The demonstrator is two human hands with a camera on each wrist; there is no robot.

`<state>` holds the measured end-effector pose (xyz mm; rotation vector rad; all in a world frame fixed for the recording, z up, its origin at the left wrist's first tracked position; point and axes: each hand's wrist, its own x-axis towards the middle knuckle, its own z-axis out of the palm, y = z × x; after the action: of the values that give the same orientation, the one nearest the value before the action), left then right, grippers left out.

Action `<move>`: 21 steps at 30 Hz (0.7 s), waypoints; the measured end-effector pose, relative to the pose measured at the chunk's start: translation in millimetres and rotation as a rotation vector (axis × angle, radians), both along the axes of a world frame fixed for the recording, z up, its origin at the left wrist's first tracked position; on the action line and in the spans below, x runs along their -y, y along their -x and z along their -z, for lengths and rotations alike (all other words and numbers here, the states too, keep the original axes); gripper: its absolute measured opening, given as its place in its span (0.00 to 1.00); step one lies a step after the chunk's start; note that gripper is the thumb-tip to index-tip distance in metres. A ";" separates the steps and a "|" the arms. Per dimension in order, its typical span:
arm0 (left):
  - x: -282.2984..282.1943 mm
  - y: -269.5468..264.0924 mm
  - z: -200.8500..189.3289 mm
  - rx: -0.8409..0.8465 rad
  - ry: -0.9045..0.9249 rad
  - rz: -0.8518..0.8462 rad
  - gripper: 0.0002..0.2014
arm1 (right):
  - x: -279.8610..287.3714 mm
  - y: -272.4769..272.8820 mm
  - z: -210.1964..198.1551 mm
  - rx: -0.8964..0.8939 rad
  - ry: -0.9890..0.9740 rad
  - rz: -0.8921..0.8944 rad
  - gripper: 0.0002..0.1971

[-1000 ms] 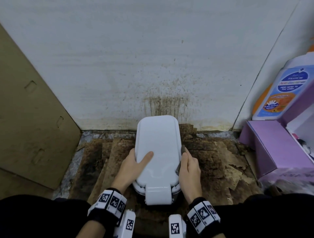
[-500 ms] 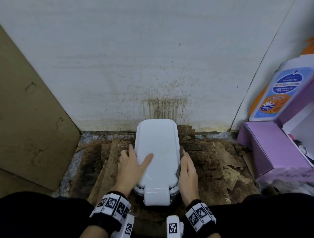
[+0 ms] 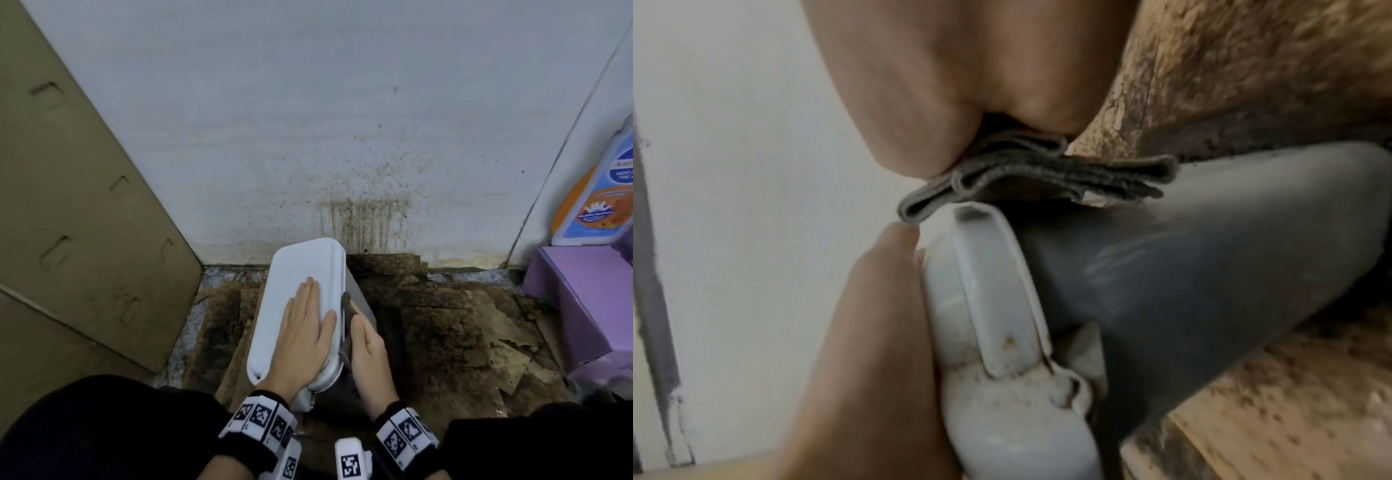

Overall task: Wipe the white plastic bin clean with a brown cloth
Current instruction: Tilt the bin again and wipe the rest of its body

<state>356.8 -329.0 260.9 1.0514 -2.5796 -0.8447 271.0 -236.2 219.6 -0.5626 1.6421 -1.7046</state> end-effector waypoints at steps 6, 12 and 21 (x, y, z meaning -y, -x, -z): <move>23.8 -24.6 4.3 -0.033 -0.056 -0.005 0.32 | 4.4 4.5 9.6 0.461 0.059 0.077 0.22; 36.5 -35.3 7.4 -0.132 -0.106 -0.050 0.30 | 6.2 -16.1 18.3 0.321 -0.008 0.219 0.24; 50.8 -43.8 19.2 -0.174 0.025 -0.107 0.35 | 33.0 -54.6 31.9 -0.112 0.002 -0.082 0.25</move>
<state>400.6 -379.8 241.7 1.0491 -2.3623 -0.8364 325.7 -269.3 187.6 -0.7277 1.6715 -1.6414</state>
